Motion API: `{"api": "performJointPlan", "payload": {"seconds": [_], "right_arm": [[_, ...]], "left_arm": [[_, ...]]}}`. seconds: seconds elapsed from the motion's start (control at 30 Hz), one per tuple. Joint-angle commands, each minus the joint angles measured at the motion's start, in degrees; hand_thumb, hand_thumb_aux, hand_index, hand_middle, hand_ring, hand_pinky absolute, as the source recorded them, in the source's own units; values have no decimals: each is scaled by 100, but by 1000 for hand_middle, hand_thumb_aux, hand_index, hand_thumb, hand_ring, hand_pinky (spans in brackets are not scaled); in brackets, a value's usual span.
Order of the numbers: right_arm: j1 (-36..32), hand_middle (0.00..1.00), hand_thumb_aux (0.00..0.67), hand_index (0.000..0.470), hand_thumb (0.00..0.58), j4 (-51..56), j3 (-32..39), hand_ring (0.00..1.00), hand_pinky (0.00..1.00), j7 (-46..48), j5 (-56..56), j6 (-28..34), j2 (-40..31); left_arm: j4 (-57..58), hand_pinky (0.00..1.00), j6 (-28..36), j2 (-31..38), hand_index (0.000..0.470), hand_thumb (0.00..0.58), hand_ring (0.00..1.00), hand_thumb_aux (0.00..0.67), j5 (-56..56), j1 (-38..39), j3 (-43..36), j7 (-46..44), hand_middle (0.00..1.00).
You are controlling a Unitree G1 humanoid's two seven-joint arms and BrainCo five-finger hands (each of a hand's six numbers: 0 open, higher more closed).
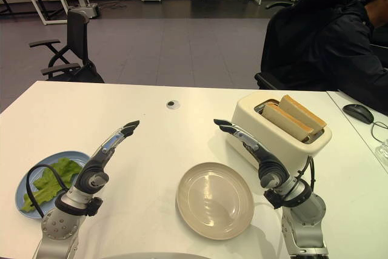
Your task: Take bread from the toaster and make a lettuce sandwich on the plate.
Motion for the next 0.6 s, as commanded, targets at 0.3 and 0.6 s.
{"api": "performJointPlan", "payload": {"seconds": [0.3, 0.6], "right_arm": [[-80, 0, 0, 0, 0, 38, -93, 0, 0, -83, -95, 25, -41], [-159, 0, 0, 0, 0, -506, -2273, 0, 0, -764, 1185, 520, -845]], "left_arm": [[112, 0, -19, 41, 0, 0, 0, 0, 79, -30, -63, -54, 0], [200, 0, 1, 36, 0, 0, 0, 0, 47, -130, -189, -116, 0]]}}
